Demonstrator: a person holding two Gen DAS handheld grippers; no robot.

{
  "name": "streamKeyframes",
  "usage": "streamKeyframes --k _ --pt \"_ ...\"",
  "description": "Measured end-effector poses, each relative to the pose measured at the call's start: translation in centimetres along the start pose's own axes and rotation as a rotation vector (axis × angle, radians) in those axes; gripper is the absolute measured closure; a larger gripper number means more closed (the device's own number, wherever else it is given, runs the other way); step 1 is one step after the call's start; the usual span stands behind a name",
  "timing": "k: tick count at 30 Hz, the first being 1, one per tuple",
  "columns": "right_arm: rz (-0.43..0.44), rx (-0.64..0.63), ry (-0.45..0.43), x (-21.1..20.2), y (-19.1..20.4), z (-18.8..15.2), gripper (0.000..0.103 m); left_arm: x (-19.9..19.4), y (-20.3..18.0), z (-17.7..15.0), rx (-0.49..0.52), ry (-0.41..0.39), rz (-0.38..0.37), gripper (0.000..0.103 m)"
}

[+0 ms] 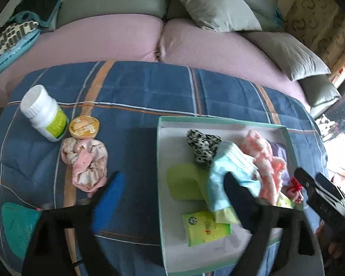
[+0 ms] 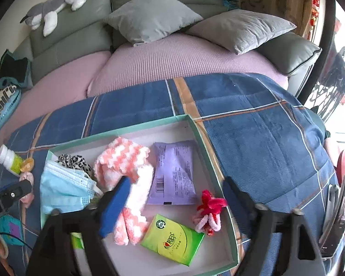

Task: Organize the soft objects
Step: 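Open both grippers to drop the red bow and blue mask into the tray, then move both grippers back toward the pink scrunchie and gold tin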

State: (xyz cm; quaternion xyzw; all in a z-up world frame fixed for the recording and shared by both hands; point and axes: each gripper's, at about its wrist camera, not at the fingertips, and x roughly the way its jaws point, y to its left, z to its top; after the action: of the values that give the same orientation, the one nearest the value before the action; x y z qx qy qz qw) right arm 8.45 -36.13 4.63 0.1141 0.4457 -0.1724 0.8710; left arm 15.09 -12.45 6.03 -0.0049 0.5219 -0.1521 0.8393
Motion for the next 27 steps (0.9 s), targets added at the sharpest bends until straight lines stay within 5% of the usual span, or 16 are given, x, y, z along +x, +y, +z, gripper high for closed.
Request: streamKeyframes --k 19,27 --pt "0.005 -0.025 0.008 0.4 1.4 0.0 0.000 0.6 3.0 0.3 -0.058 0.014 0.054 0.008" --pt "0.103 -0.095 -0.004 -0.2 5.7 0.1 0.000 -1.0 6.8 1.0 -0.127 -0.035 0.138 0.008"
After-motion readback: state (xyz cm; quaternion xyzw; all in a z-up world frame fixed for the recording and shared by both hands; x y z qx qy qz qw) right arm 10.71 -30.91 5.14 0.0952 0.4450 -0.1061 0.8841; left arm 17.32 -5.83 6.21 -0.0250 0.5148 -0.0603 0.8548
